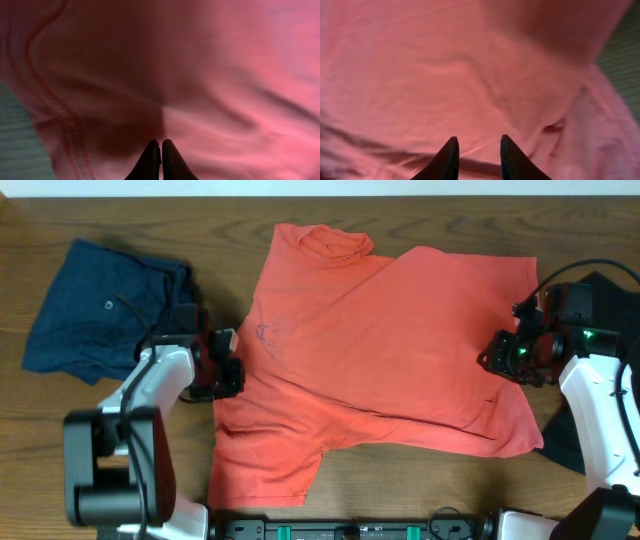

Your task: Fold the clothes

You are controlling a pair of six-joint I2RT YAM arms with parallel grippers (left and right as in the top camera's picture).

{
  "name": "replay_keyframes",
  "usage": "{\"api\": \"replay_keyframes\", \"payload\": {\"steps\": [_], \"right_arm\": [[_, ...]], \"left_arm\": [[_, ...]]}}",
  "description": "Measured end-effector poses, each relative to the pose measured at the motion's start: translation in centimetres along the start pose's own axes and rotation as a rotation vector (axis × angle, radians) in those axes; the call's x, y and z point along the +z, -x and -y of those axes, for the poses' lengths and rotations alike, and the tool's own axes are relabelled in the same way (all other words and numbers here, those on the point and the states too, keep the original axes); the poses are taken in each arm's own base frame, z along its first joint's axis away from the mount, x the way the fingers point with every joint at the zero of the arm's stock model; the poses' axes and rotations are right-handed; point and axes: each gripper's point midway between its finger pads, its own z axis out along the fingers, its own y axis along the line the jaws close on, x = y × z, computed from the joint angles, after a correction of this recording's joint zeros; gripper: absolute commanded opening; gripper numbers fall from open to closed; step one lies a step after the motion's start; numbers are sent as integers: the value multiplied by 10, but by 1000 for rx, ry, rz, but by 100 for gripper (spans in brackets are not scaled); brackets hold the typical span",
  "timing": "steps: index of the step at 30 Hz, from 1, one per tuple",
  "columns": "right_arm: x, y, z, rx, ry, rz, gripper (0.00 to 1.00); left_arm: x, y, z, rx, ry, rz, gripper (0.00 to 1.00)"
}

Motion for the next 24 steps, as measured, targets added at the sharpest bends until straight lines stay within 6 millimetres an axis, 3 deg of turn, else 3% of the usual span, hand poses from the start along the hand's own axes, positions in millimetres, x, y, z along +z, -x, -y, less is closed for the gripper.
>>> {"api": "replay_keyframes", "payload": {"steps": [6,12,15,18,24], "right_arm": [[5,9,33,108,-182,37,41],[27,36,60,171,-274,103,46],[44,50,70,177,-286,126,52],[64,61,73,165,-281,139,77],[93,83,82,142,-282,193,79]], "left_arm": [[-3,-4,-28,-177,121,-20,6],[-12,-5,-61,-362,155,0,6],[-12,-5,-64,-378,152,2,6],[-12,-5,-63,-373,148,2,6],[-12,-5,-60,-352,113,-1,7]]}}
